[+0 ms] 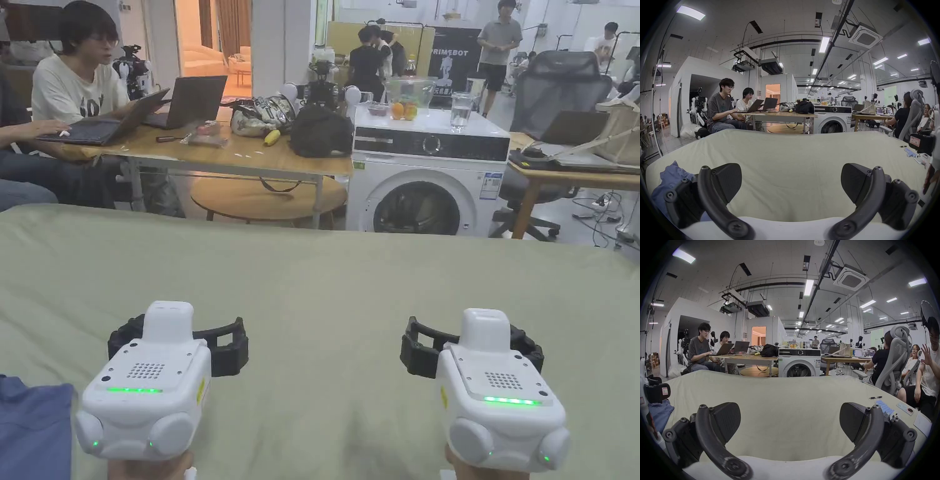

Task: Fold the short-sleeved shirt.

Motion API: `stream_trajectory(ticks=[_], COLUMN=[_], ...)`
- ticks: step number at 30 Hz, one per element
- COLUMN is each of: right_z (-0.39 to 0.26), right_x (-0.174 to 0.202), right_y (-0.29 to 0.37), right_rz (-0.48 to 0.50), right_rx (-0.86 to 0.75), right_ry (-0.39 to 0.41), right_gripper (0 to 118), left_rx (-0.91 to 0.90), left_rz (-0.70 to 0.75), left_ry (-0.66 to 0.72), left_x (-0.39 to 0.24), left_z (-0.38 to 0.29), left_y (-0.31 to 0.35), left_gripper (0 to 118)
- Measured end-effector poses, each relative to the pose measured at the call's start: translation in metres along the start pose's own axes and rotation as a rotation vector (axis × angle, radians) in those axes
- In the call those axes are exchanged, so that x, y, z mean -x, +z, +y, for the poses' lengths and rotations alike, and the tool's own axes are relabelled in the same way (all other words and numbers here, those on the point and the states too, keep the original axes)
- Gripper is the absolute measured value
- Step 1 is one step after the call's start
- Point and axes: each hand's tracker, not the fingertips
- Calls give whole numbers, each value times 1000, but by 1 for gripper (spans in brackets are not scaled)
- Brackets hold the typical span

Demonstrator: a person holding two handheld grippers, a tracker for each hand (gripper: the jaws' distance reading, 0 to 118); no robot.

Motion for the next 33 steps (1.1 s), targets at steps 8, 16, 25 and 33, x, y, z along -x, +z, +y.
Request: stream_trajectory(ticks=[8, 16, 25, 33], right_z=[1, -1, 0, 0], right_x=[3, 0, -1, 2], right_y=[1, -1, 0, 2], right_rz=[6, -13, -19, -19], right_rx=[0, 12, 7, 7], right_ry=[3, -5, 27, 47], right_gripper=[118, 118, 118, 118], left_rx=[3, -10, -14, -8], left_rz=[-6, -4, -2, 11], left_ry=[-3, -16, -33, -22], left_x=[-1, -3, -5, 0], left_z=[4, 6, 7, 8], left_y=[0, 2, 5, 4], left_gripper=[118, 118, 118, 118])
